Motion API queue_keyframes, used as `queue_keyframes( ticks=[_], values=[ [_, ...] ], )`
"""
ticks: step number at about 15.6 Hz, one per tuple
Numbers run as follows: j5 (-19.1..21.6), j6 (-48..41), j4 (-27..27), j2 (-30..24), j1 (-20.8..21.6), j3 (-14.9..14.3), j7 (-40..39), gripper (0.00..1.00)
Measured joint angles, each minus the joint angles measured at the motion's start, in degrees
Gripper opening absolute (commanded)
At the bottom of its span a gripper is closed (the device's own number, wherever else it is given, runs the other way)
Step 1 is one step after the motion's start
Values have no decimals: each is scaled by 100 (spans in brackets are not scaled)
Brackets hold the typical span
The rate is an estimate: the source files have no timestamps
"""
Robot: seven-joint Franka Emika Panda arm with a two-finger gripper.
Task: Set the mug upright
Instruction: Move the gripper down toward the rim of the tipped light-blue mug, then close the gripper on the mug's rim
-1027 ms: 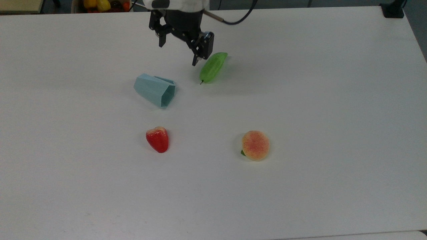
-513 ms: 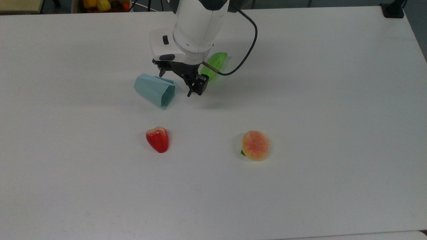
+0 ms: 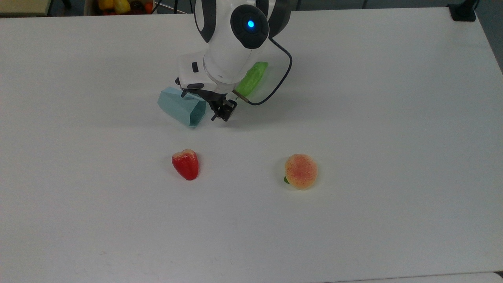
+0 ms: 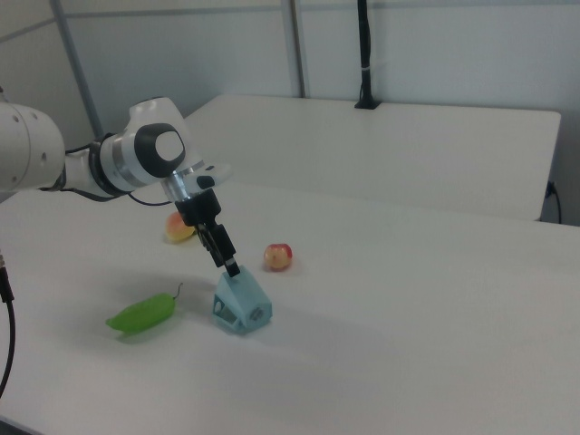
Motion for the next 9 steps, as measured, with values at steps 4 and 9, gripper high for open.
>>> queue_keyframes(
  ticks=[4,9],
  values=[
    [-159,0,-117,-1,-251,-12,0,100],
    [-422,0,-385,0,-335,-16,-10,90]
  ],
)
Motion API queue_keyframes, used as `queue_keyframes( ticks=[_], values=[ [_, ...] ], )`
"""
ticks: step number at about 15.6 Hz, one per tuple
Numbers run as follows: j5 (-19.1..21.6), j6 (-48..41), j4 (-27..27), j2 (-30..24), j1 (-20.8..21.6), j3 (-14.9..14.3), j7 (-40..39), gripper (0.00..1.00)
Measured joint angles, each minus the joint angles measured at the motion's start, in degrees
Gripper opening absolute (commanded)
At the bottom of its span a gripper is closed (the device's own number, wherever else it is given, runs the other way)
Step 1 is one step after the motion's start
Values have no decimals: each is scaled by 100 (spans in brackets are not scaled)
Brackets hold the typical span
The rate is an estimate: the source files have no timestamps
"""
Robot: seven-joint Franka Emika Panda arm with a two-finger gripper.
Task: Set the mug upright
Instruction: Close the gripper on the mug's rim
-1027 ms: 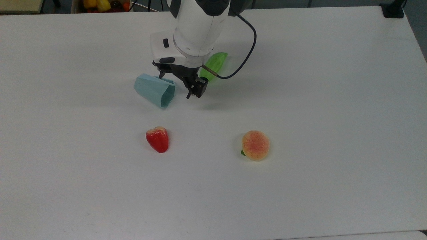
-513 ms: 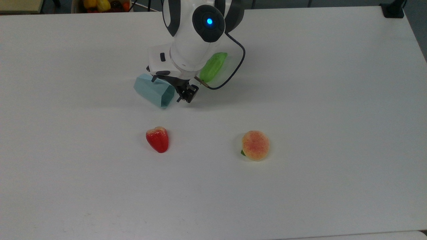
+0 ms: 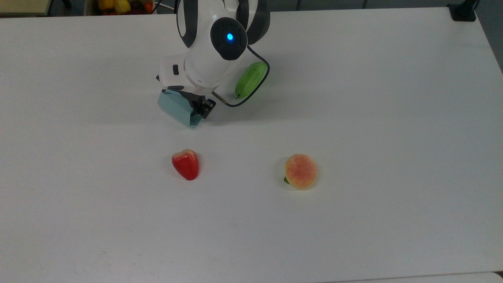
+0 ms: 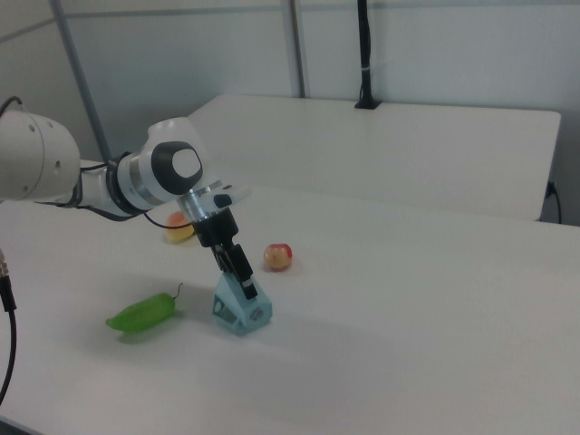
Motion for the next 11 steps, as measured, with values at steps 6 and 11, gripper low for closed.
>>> queue_keyframes(
  ticks=[6,11],
  values=[
    [-125,-4,-13,-71,-23,-29,-258,0],
    [-163,-38,-14,-145,-61,-33,-281,0]
  ],
)
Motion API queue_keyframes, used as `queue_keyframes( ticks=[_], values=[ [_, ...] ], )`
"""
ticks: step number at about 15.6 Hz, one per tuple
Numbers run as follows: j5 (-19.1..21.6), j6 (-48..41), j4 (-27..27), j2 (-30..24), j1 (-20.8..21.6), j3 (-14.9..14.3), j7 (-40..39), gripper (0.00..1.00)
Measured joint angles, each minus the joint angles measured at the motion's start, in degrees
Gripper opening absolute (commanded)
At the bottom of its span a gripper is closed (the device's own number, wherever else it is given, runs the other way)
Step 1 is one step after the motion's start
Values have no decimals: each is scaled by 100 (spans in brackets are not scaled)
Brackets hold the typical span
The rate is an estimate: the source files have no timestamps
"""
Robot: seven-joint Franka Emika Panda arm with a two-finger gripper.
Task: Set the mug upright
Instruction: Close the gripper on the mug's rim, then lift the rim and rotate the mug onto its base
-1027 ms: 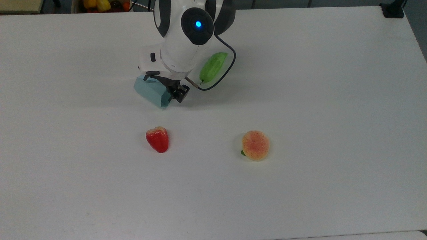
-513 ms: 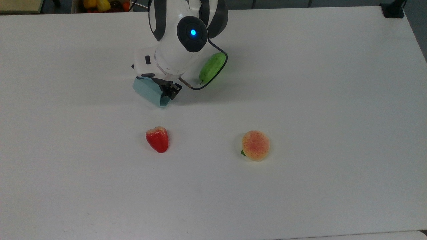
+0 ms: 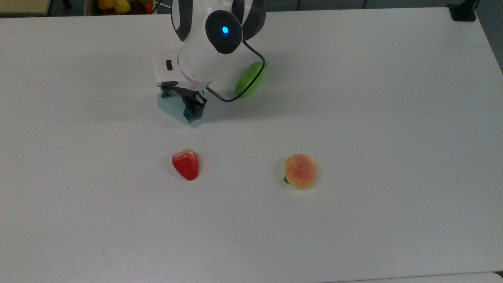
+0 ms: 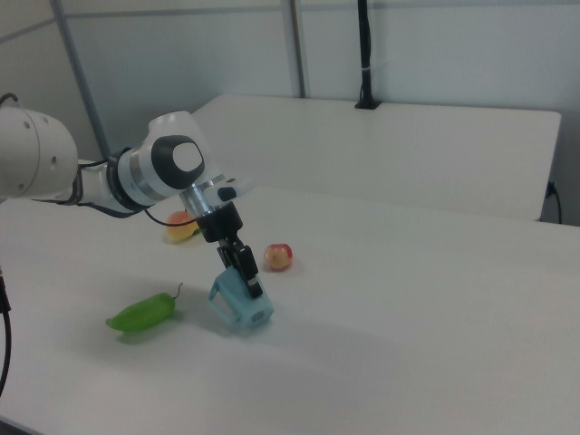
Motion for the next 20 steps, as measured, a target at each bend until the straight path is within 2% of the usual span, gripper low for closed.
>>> queue_keyframes(
  ticks=[6,10,14,17,20],
  values=[
    [62,5,8,-68,-63,0,-155,0],
    [515,35,56,-153,-81,4,-447,0],
    [1147,42,265,-288,-78,32,-1094,0],
    [1940,52,452,-300,-77,40,-1974,0],
    [2811,207,486,-294,-72,74,-3261,0]
  ],
)
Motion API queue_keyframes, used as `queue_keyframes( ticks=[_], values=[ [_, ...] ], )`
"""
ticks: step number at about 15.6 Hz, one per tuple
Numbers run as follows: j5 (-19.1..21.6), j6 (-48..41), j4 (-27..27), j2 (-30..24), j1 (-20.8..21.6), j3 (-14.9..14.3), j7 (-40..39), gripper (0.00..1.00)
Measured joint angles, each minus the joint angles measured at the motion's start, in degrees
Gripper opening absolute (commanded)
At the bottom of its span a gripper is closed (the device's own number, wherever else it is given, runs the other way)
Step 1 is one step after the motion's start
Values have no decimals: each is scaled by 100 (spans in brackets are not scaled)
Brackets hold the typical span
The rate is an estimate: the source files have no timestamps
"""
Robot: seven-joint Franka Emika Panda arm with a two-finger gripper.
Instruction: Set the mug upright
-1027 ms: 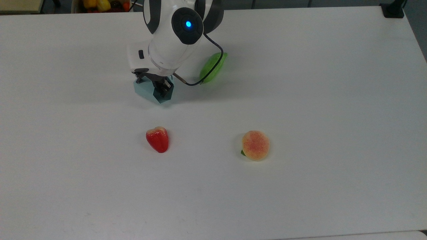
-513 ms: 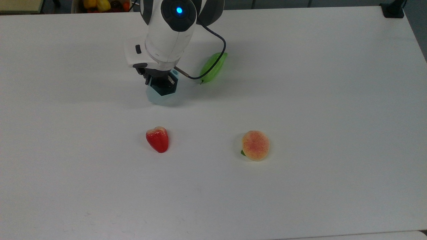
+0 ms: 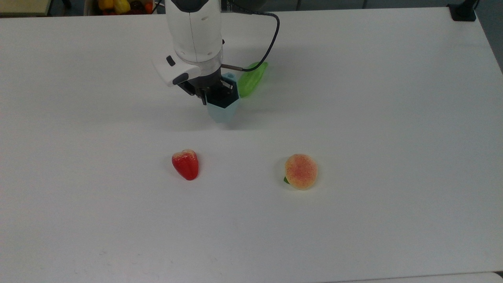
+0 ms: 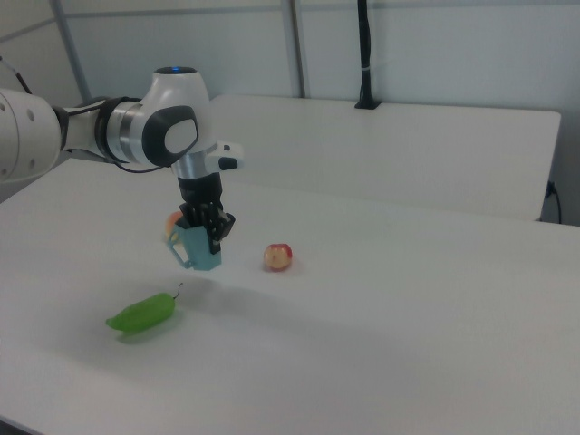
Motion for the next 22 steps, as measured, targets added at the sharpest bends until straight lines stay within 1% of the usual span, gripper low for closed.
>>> queue_keyframes(
  ticks=[1,3,6,9,12,13,14,15,16,17,22],
  values=[
    [271,173,-2,15,2,9,-328,0],
    [519,484,-14,77,3,14,-783,0],
    [574,953,-30,266,-4,14,-1247,0],
    [574,1370,-38,484,-4,14,-1482,0],
    [574,1558,-39,652,-3,14,-1587,0],
    [573,1621,-39,695,0,15,-1622,7],
    [573,1654,-39,732,4,15,-1654,25],
    [573,1666,-39,756,7,15,-1662,55],
    [573,1670,-39,766,9,15,-1663,93],
    [573,1671,-38,766,10,16,-1663,100],
    [573,1671,4,703,48,19,-1662,100]
  ],
)
